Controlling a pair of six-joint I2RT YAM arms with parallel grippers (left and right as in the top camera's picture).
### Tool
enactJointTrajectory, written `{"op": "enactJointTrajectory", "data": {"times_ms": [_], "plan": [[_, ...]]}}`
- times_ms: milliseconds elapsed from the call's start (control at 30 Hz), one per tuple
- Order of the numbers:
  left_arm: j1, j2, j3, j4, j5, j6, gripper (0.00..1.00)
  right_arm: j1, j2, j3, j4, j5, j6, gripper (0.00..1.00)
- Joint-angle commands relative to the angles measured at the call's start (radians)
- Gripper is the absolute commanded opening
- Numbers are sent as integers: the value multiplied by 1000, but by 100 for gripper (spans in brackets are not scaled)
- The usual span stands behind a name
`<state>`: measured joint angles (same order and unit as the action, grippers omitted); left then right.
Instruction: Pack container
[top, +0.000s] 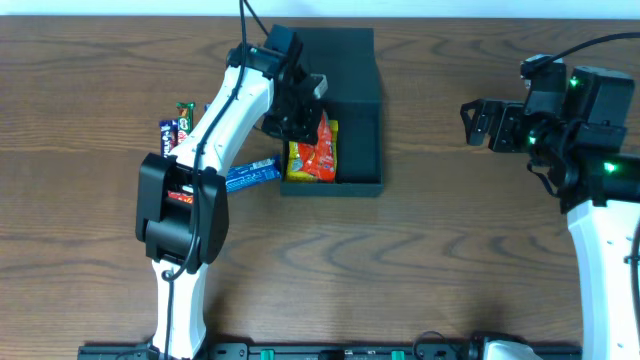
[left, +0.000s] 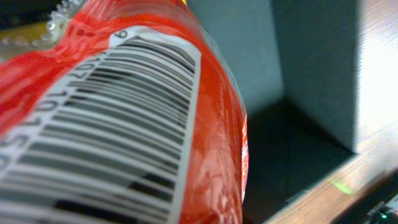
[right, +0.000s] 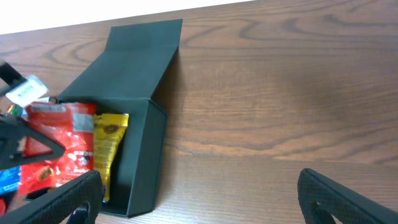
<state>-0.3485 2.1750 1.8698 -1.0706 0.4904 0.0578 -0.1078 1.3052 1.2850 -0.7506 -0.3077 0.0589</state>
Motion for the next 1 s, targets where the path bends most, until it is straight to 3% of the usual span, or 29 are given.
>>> {"op": "enactJointTrajectory", "data": {"times_ms": [0,333,367,433,567,967], "plan": [[6,-4,-46,15,5,25,6,-2,6,3,-1,-11,-15,99],[10,-4,-62,4,-154,24,6,-2,6,3,-1,-11,-10,99],[10,-4,-62,0,-170,24,8,-2,6,3,-1,-11,-8,99],[10,-4,-62,-3,-187,24,24,-2,6,3,-1,-11,-7,99],[10,-4,-62,-3,-187,24,44,-2,6,3,-2,-11,-7,99],[10,-30,-42,-26,-185,13,53,-2,6,3,-2,-11,-7,99]]}}
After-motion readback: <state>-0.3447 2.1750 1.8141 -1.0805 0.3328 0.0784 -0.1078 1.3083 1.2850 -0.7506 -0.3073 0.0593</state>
